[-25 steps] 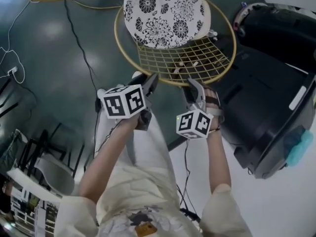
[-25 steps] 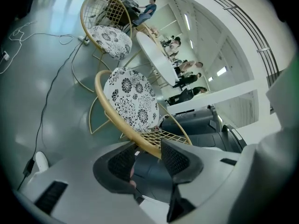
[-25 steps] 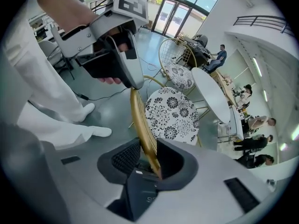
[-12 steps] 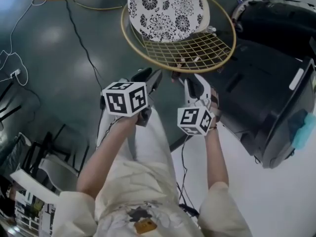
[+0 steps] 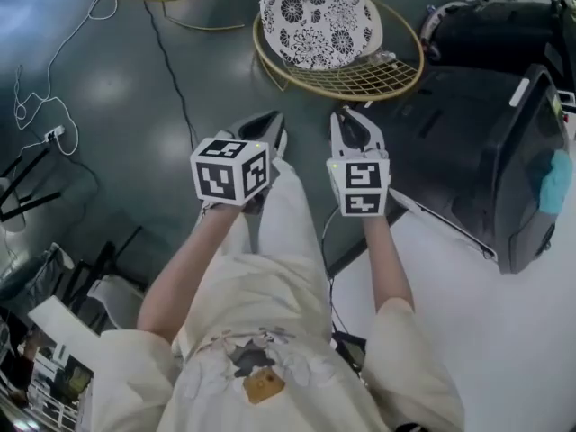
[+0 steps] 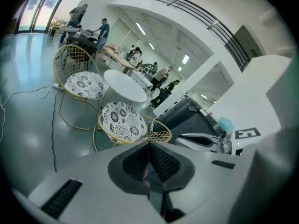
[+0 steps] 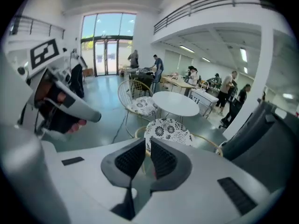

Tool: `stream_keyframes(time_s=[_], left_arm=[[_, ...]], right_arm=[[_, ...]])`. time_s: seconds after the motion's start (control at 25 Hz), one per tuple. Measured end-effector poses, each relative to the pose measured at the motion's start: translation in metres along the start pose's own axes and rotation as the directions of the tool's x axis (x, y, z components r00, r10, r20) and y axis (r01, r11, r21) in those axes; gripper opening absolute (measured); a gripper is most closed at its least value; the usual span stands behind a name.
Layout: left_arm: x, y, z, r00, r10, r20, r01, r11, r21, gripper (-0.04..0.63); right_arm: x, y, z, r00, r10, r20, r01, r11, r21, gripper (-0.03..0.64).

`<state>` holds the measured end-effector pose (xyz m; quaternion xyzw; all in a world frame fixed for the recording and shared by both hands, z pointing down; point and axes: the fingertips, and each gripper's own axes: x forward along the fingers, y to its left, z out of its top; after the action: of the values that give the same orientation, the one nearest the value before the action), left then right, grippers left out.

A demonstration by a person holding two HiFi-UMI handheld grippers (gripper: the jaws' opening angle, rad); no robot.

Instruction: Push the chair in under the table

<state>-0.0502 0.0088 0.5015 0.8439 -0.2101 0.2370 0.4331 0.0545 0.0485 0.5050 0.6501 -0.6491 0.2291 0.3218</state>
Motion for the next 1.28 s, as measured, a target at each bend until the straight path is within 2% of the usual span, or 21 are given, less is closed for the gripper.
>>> stream_keyframes(time_s=[0.12,0.4,0.52,0.68,0.8,0.88,1.0,1.16,1.28], left_arm=[[-0.046,-0.017,0.01,0.999,-0.017,0.027,0.015,0.997,0.078,0.009],[-0.15,-0.036,0.007,0.994,-0.008,0.111,-0.013,0.982,0.188,0.009],[-0.189,-0.045,-0.019,0.992,-0.01,0.122,-0.016,0.978,0.208,0.009],[-0.23,-0.048,-0.056,0.991,0.012,0.133,-0.044,0.969,0.242,0.009],[-0.259,-0.048,-0.081,0.99,0.021,0.139,-0.055,0.968,0.246,0.009],[-0.276,-0.048,-0.09,0.986,0.031,0.166,-0.074,0.964,0.256,0.009],[-0.296,-0.037,-0.086,0.974,0.052,0.22,-0.103,0.968,0.23,0.009],[-0.301,-0.024,-0.089,0.973,0.067,0.222,-0.104,0.982,0.16,0.009],[-0.298,-0.029,-0.086,0.976,0.051,0.211,-0.091,0.979,0.181,0.009]], right_arm=[[-0.027,0.026,0.023,0.996,0.057,0.073,-0.067,0.989,0.135,0.031],[-0.085,0.097,0.062,0.975,0.147,0.167,-0.174,0.972,0.157,0.026],[-0.112,0.136,0.063,0.952,0.22,0.211,-0.263,0.943,0.203,0.026],[-0.142,0.176,0.054,0.934,0.276,0.226,-0.324,0.921,0.215,0.026],[-0.162,0.216,0.055,0.909,0.345,0.234,-0.399,0.882,0.25,0.026],[-0.178,0.238,0.063,0.899,0.345,0.27,-0.408,0.883,0.23,0.026],[-0.192,0.268,0.07,0.898,0.306,0.316,-0.367,0.917,0.154,0.019],[-0.202,0.311,0.073,0.872,0.384,0.304,-0.427,0.9,0.09,0.009],[-0.208,0.31,0.081,0.864,0.383,0.327,-0.426,0.902,0.069,0.009]])
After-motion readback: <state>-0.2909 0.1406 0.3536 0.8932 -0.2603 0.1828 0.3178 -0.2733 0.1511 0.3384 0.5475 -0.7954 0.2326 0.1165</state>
